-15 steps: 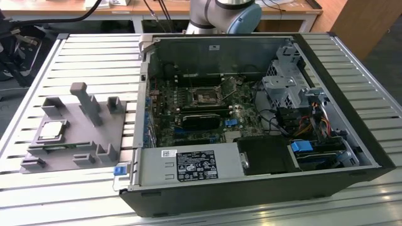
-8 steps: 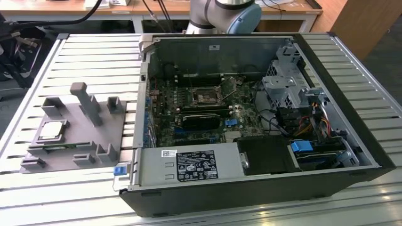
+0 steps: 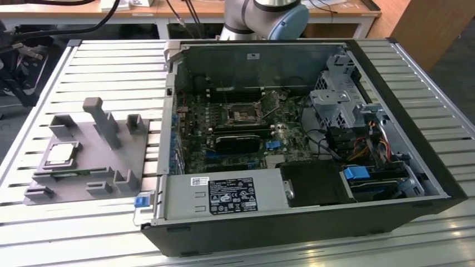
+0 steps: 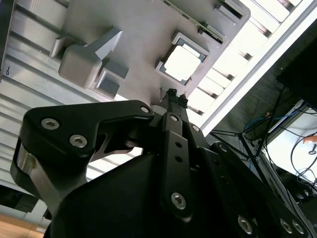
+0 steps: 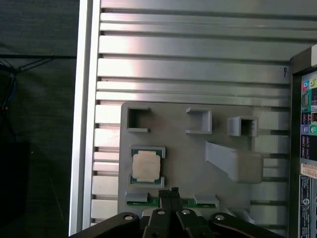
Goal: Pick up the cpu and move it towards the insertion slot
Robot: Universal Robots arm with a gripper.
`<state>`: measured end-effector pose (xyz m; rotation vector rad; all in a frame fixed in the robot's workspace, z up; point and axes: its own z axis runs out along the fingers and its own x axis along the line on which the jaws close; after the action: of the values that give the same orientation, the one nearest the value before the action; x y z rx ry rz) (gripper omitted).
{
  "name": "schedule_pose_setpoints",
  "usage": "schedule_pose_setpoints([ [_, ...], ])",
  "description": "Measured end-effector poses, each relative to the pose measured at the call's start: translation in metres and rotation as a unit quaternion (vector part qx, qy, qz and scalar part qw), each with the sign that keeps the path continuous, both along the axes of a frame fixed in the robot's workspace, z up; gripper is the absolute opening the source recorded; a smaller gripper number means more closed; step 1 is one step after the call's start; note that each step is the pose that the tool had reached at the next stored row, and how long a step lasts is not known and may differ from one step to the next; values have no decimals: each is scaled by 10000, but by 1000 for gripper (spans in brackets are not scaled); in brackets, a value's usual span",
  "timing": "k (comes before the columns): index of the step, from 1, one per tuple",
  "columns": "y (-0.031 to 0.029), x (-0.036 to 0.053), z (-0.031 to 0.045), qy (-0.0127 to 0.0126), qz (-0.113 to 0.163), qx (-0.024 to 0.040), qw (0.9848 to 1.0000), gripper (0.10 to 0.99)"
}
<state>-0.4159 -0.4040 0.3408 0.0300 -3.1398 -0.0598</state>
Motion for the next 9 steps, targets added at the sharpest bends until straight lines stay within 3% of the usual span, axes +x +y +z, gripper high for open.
schedule_pose_setpoints([
  [9,0,-17,-60,-1,0,0,10000,106],
])
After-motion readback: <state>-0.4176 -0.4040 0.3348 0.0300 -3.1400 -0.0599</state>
